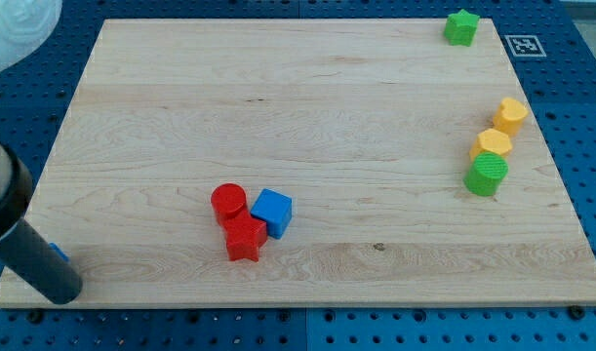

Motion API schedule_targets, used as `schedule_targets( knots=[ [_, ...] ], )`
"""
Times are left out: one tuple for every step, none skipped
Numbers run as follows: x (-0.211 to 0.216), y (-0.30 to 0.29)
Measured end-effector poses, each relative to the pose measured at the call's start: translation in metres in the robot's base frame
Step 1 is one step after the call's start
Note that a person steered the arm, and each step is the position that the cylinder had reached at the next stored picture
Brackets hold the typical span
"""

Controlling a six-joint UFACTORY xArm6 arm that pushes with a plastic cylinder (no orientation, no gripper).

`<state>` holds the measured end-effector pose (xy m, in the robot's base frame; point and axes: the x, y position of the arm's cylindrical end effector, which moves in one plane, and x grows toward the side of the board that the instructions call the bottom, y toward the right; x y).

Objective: Point your arm towards the red star

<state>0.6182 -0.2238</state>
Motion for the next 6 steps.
schedule_targets(
  knots=[
    [0.001, 0.028],
    [0.001, 0.068],
    [0.001, 0.114],
    [-0.006, 0.163],
    [-0.034, 0.178],
    [-0.05, 0.174]
  ],
)
